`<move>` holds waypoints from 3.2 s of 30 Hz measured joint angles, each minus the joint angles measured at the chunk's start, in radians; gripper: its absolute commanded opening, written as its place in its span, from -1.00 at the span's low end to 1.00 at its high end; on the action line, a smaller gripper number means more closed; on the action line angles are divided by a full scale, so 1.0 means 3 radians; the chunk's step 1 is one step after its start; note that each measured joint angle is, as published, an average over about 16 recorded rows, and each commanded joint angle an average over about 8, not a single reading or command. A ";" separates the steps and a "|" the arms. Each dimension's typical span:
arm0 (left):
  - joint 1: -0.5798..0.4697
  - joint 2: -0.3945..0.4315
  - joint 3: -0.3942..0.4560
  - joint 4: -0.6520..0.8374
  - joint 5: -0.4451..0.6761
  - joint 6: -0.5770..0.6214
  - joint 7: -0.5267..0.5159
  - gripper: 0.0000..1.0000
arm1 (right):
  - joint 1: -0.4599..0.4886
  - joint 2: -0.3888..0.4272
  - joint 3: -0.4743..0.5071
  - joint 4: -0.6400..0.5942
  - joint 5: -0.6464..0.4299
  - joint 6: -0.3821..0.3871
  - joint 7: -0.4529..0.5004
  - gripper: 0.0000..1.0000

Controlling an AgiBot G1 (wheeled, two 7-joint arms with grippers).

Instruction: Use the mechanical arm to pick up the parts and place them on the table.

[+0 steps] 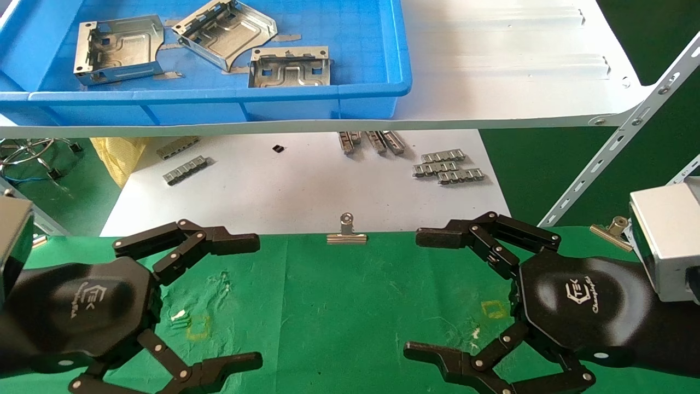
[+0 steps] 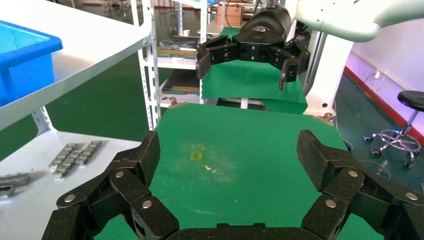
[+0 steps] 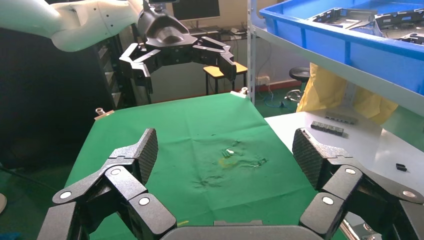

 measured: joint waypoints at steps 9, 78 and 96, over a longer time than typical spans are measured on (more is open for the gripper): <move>0.0000 0.0000 0.0000 0.0000 0.0000 0.0000 0.0000 1.00 | 0.0000 0.0000 0.0000 0.0000 0.0000 0.0000 0.0000 1.00; -0.0837 0.0351 0.0087 0.0355 0.0250 -0.0241 -0.0145 1.00 | 0.0000 0.0000 0.0000 0.0000 0.0000 0.0000 0.0000 -1.00; -0.2687 0.1346 0.0633 0.2684 0.1448 -0.0894 0.0291 0.88 | 0.0000 0.0000 -0.0001 0.0000 0.0000 0.0000 0.0000 1.00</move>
